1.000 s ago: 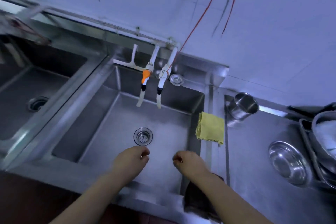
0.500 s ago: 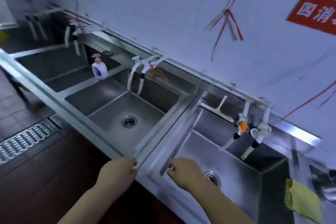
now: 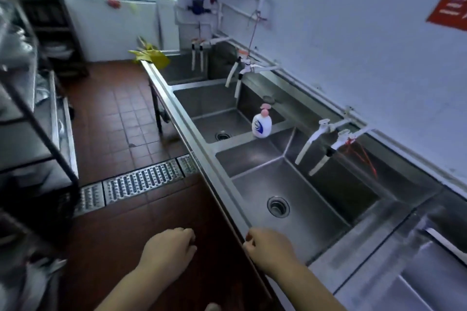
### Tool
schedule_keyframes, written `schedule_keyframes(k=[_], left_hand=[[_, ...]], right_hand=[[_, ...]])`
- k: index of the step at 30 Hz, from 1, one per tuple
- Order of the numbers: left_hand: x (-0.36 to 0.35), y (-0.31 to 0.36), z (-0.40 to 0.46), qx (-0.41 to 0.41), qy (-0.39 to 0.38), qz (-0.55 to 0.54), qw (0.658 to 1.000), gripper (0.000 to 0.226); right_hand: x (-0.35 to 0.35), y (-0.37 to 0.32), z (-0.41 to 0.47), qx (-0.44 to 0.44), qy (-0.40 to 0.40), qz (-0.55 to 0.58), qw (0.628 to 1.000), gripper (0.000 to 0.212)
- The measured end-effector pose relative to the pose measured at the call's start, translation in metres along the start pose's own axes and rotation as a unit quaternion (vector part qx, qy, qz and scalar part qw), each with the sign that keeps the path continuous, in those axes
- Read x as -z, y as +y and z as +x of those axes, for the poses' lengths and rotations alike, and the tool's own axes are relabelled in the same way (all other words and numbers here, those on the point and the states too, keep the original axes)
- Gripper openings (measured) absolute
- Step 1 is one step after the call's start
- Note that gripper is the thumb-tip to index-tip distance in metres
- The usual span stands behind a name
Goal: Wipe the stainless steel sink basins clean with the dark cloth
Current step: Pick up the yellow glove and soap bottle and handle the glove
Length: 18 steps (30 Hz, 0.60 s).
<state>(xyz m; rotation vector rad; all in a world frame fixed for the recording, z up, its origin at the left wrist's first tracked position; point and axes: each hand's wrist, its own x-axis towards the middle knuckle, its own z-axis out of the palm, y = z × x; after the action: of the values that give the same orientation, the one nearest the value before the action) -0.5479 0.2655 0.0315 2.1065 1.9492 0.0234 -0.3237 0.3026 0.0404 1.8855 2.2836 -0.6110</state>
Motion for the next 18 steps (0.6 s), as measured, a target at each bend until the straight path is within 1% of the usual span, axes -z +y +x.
schedule_keyframes(k=[4,7,13,18], left_hand=[[0.017,-0.036,0.053,0.039,0.001,0.010,0.999,0.028],[0.038,-0.062,0.097,0.067,0.007,0.008,0.998,0.027],[0.058,-0.120,0.156,0.136,0.008,-0.042,0.990,0.025],[0.065,-0.186,0.187,0.200,-0.009,-0.115,0.973,0.023]], right_hand=[[0.011,-0.021,0.072,0.030,0.011,0.026,0.999,0.024],[0.027,-0.038,0.127,0.044,0.003,0.041,0.998,0.024],[0.053,-0.073,0.227,0.080,-0.026,0.049,0.995,0.021],[0.057,-0.121,0.299,0.110,-0.065,0.042,0.991,0.023]])
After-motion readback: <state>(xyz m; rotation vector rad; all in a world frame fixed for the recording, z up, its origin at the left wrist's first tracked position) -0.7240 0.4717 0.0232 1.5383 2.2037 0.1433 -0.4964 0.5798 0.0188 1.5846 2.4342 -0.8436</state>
